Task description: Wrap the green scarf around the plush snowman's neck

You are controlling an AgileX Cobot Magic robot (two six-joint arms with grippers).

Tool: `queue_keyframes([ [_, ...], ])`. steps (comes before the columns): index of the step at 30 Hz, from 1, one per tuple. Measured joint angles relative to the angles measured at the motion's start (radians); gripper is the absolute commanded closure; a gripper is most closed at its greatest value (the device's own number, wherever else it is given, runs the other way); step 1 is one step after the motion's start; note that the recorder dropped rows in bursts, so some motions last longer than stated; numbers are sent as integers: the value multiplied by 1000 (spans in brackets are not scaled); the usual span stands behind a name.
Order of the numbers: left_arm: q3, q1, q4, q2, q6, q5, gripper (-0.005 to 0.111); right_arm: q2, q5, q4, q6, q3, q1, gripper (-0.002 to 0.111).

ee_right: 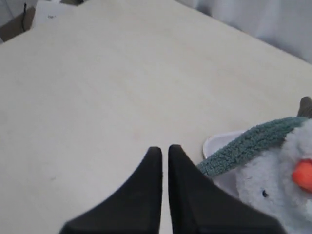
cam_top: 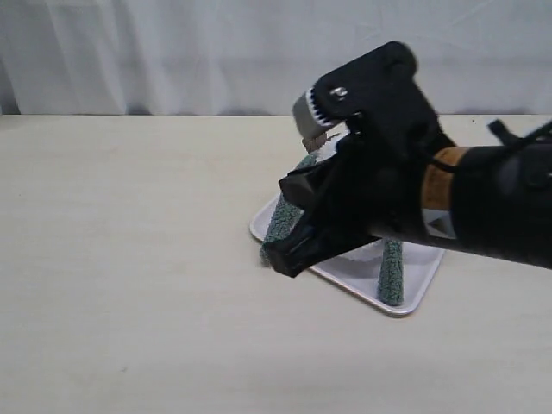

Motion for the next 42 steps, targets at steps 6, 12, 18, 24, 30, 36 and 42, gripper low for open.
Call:
queue_keyframes([
  [6,0,0,0,0,0,0,107,-223,-7,-16,0,78,0,104],
  [12,0,0,0,0,0,0,107,-412,11,-20,0,152,0,104],
  [18,0,0,0,0,0,0,107,-549,118,-16,0,184,0,104],
  [24,0,0,0,0,0,0,107,-650,137,-16,0,185,0,104],
  [30,0,0,0,0,0,0,107,-711,139,-11,0,185,0,104],
  [36,0,0,0,0,0,0,107,-750,139,-11,0,185,0,104],
  [42,0,0,0,0,0,0,107,-760,142,-11,0,186,0,104],
])
